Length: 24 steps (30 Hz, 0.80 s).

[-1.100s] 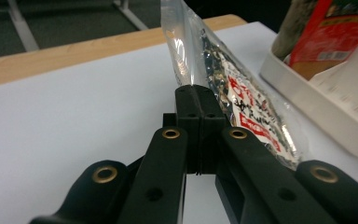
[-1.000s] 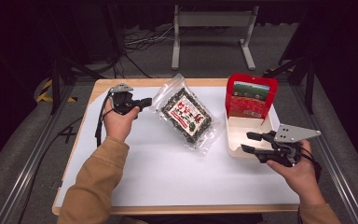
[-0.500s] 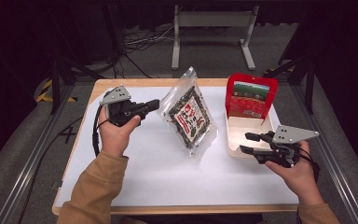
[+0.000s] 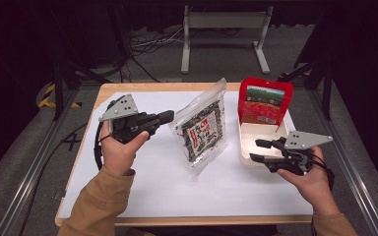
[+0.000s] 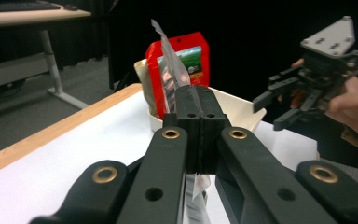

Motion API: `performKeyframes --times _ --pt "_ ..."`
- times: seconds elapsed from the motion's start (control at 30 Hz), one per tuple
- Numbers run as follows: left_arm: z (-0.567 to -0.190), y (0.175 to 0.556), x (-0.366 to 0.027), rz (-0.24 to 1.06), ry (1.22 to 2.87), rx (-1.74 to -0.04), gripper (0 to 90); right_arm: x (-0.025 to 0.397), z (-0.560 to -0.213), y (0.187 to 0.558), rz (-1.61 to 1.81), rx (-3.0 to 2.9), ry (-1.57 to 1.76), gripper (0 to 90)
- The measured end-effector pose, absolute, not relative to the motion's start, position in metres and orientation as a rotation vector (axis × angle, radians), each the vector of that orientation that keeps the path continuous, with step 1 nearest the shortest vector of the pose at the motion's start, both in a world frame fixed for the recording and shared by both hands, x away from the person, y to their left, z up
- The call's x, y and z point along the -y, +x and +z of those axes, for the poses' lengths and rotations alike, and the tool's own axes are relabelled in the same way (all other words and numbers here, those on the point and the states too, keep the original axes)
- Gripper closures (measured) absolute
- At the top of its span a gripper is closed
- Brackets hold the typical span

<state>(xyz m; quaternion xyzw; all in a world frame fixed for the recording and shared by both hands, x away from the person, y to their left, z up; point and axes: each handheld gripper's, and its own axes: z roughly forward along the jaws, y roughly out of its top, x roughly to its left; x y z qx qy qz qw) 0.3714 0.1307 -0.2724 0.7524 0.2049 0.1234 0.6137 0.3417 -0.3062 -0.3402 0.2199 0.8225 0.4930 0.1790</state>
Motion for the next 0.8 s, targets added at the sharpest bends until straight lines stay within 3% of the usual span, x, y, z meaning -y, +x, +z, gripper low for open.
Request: performKeyframes --times 0.8 --pt "-0.270 0.353 -0.132 0.272 1.731 -0.408 90.0 0.263 -0.308 0.390 1.394 -2.340 0.537 40.3"
